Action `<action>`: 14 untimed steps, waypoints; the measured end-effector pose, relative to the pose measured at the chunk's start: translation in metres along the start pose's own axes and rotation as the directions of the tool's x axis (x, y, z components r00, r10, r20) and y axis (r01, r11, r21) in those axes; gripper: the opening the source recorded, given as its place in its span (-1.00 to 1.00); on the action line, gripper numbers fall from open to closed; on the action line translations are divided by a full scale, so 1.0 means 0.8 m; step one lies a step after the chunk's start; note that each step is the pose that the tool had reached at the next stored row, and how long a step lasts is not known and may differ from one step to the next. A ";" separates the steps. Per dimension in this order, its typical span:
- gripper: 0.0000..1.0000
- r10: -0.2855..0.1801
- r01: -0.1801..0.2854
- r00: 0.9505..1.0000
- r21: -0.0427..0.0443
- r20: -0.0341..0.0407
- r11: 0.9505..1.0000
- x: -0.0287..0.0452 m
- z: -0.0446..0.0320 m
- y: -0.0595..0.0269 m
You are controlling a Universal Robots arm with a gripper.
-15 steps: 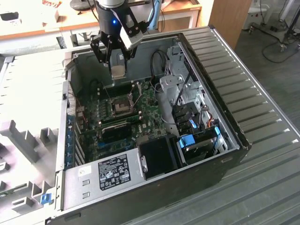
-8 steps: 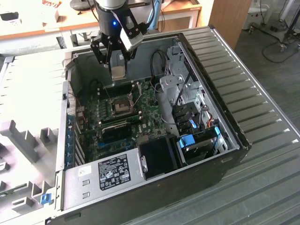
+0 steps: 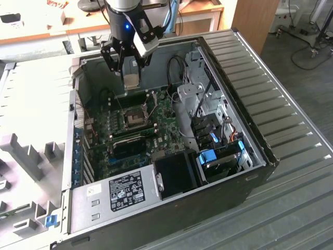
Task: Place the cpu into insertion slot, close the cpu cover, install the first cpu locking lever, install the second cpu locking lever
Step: 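Place the cpu into insertion slot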
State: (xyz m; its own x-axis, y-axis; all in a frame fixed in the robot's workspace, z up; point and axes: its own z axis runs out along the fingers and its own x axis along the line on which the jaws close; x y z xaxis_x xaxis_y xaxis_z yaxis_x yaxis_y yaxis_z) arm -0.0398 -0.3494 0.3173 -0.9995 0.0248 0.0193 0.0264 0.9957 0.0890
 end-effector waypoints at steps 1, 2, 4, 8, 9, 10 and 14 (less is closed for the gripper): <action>0.08 0.000 0.000 1.000 0.000 0.000 1.000 0.0000 0.0005 0.000; 0.08 0.000 0.000 1.000 0.000 0.000 1.000 0.0000 0.0010 0.000; 0.08 0.000 0.000 1.000 0.000 0.000 1.000 0.0000 0.0014 0.000; 0.08 0.000 0.000 1.000 0.000 0.000 1.000 0.0000 0.0016 0.000; 0.08 0.000 0.000 1.000 0.000 0.000 1.000 0.0000 0.0016 0.000; 0.08 0.000 0.000 1.000 0.000 0.000 1.000 0.0000 0.0017 0.000; 0.08 0.000 0.000 1.000 0.000 0.000 1.000 -0.0001 0.0036 0.000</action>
State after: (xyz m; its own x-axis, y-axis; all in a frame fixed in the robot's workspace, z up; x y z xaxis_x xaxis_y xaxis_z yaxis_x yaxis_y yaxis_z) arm -0.0398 -0.3494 0.3144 -0.9995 0.0248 0.0193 0.0264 0.9957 0.0890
